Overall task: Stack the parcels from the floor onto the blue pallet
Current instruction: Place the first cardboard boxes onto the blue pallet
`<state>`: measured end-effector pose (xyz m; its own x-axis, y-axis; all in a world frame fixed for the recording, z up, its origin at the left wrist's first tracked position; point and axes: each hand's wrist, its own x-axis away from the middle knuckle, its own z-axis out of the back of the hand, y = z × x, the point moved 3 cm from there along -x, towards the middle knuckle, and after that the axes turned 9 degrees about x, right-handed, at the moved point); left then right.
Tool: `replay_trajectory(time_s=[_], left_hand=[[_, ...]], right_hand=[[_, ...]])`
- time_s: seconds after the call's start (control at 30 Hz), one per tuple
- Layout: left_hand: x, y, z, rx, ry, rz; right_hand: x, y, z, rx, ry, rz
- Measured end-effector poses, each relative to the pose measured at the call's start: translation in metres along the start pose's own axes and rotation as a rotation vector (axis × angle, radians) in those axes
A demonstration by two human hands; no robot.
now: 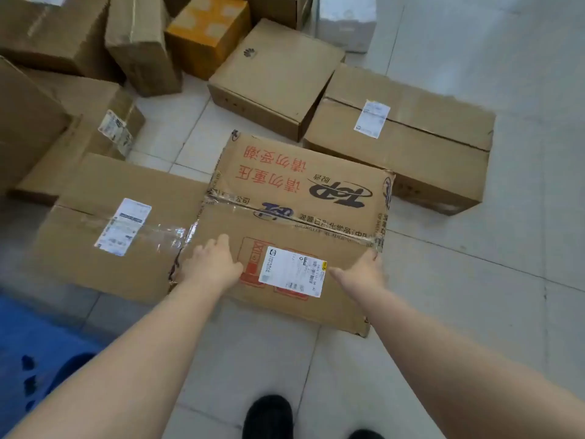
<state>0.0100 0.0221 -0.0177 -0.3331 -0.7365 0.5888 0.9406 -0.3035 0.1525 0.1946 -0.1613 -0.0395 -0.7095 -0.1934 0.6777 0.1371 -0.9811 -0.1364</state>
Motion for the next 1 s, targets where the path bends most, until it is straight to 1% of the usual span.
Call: replay_trajectory(time_s=[0.07, 0.17, 0.27, 0.33, 0.4, 0.5, 0.6, 0.7, 0.77, 0.87, 0.93, 1.0], left_hand=[[-0.037, -0.016, -0.016, 0.082, 0.076, 0.098], [-0.085, -0.045, -0.036, 0.311, 0.161, 0.332], [-0.107, -0.066, -0.045, 0.568, 0.257, 0.465], [-0.108, -0.068, -0.045, 0.703, 0.242, 0.492], [-0.093, -0.063, -0.045, 0.763, 0.247, 0.475], [-0.038, -0.057, -0.039, 0.724, 0.290, 0.533], [0.034, -0.058, -0.018, 0.659, 0.259, 0.613], [0.109, -0.074, 0.014, 0.655, 0.228, 0.698], [0.163, -0.095, 0.037, 0.675, 0.224, 0.751], [0.243, -0.132, 0.066, 0.744, 0.224, 0.794], [0.292, -0.163, 0.081, 0.800, 0.276, 0.867], [0.336, -0.202, 0.092, 0.862, 0.344, 0.958]], right_hand=[[-0.030, 0.006, -0.016, -0.038, 0.083, -0.117], [-0.073, 0.021, -0.035, -0.251, 0.045, -0.262], [-0.091, 0.031, -0.043, -0.363, 0.035, -0.269], [-0.091, 0.035, -0.039, -0.391, 0.025, -0.249], [-0.079, 0.040, -0.030, -0.410, -0.030, -0.211], [-0.044, 0.058, -0.011, -0.417, -0.134, -0.165], [0.008, 0.077, 0.012, -0.351, -0.179, -0.170], [0.071, 0.079, 0.036, -0.298, -0.232, -0.156], [0.116, 0.070, 0.055, -0.257, -0.273, -0.129], [0.184, 0.049, 0.078, -0.144, -0.292, -0.092], [0.229, 0.028, 0.083, -0.119, -0.321, -0.044], [0.270, 0.000, 0.076, -0.093, -0.343, 0.045]])
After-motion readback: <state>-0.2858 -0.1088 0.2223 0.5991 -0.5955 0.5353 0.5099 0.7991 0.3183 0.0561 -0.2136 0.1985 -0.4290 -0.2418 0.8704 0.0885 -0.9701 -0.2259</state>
